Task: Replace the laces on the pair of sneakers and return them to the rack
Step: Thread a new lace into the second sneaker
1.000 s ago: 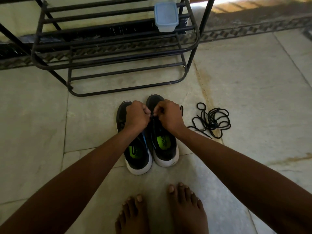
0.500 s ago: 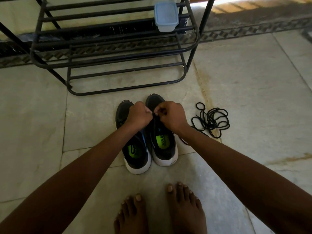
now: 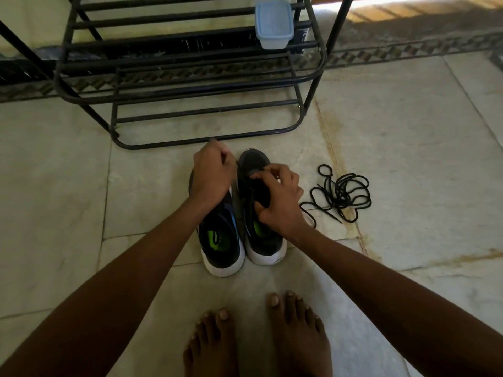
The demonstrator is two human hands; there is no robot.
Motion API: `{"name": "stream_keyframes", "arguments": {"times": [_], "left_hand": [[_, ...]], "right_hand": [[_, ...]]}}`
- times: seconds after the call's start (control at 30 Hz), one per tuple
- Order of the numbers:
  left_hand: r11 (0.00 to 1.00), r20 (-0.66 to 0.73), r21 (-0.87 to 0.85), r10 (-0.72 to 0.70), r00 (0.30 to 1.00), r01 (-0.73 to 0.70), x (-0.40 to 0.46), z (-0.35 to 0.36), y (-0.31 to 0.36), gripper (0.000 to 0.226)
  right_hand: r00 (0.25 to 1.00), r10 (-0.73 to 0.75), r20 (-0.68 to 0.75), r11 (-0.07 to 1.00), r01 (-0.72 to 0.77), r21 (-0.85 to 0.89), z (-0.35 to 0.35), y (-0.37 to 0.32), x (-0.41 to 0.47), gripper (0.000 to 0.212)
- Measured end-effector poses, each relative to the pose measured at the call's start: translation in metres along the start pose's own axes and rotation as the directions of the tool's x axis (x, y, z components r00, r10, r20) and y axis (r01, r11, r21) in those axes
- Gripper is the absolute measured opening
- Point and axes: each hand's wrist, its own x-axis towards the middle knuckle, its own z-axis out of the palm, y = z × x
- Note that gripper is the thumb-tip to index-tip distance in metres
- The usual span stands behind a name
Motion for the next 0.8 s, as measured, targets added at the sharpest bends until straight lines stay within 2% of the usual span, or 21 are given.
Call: {"name": "stream_keyframes", "arguments": {"times": [0.07,0.13,0.2,0.27,0.3,0.33,0.37,0.4,0.43,0.47,0.5,0.53,0.57,0.6,0.67,0.7,0.77,0.8], "left_hand": [[0.980,-0.058,-0.193,0.028,0.998,-0.038,0.005,-0.006,-0.005,0.005],[0.903,-0.078,-0.429,-0.012,0.997,-0.022,0.007,-0.012,-0.004,0.004],[0.799,-0.034,-0.599,-0.087,0.996,0.049,0.008,-0.018,0.000,0.004],[0.703,0.054,-0.700,-0.126,0.991,0.128,0.008,-0.023,0.002,0.004],[0.727,0.079,-0.677,-0.090,0.993,0.119,0.009,-0.023,-0.001,0.003],[0.820,0.091,-0.570,0.002,0.996,0.050,0.010,-0.026,-0.006,0.002],[0.918,0.128,-0.387,0.142,0.981,-0.082,0.012,-0.028,-0.013,0.003],[0.954,0.225,-0.177,0.277,0.934,-0.241,0.015,-0.030,-0.021,0.007],[0.922,0.344,0.030,0.353,0.870,-0.386,0.018,-0.033,-0.028,0.014],[0.840,0.453,0.214,0.367,0.813,-0.498,0.020,-0.036,-0.033,0.022],[0.743,0.521,0.364,0.337,0.784,-0.561,0.024,-0.039,-0.038,0.029],[0.669,0.540,0.454,0.319,0.779,-0.588,0.027,-0.041,-0.041,0.030],[0.661,0.520,0.465,0.334,0.786,-0.589,0.028,-0.043,-0.041,0.026],[0.743,0.449,0.393,0.359,0.818,-0.542,0.028,-0.045,-0.040,0.026],[0.949,0.227,0.058,0.288,0.930,-0.308,0.024,-0.044,-0.033,0.034],[0.973,0.147,-0.119,0.216,0.965,-0.199,0.024,-0.044,-0.028,0.039],[0.893,0.113,-0.448,0.107,0.988,-0.045,0.023,-0.048,-0.016,0.044],[0.790,0.138,-0.611,0.060,0.989,0.037,0.023,-0.050,-0.009,0.044]], "right_hand": [[0.999,-0.021,-0.036,0.999,0.020,-0.043,0.002,-0.001,0.001,0.057],[0.997,-0.054,-0.050,0.996,0.050,-0.071,0.004,0.001,0.000,0.050],[0.995,-0.077,-0.056,0.995,0.073,-0.069,0.006,0.004,-0.001,0.044],[0.993,-0.094,-0.069,0.995,0.091,-0.042,0.008,0.007,0.000,0.036],[0.991,-0.105,-0.077,0.994,0.104,-0.024,0.008,0.009,0.001,0.031],[0.989,-0.120,-0.083,0.993,0.119,-0.011,0.009,0.010,0.001,0.026],[0.987,-0.134,-0.087,0.991,0.133,-0.010,0.009,0.011,0.001,0.022],[0.986,-0.144,-0.087,0.990,0.143,-0.018,0.010,0.011,0.001,0.020],[0.985,-0.151,-0.084,0.988,0.149,-0.029,0.010,0.011,0.001,0.019],[0.984,-0.158,-0.082,0.987,0.155,-0.039,0.010,0.011,0.000,0.019],[0.984,-0.161,-0.080,0.986,0.158,-0.046,0.010,0.011,0.000,0.019],[0.984,-0.163,-0.078,0.986,0.159,-0.050,0.009,0.011,-0.001,0.019],[0.984,-0.161,-0.072,0.986,0.158,-0.051,0.009,0.010,-0.001,0.019],[0.985,-0.157,-0.065,0.987,0.153,-0.051,0.009,0.010,-0.001,0.020],[0.987,-0.144,-0.064,0.989,0.142,-0.048,0.009,0.009,-0.002,0.021],[0.988,-0.137,-0.067,0.990,0.135,-0.041,0.009,0.009,-0.002,0.021],[0.989,-0.123,-0.077,0.992,0.122,-0.019,0.009,0.008,-0.003,0.021],[0.990,-0.117,-0.084,0.993,0.117,-0.013,0.008,0.007,-0.002,0.021]]}}
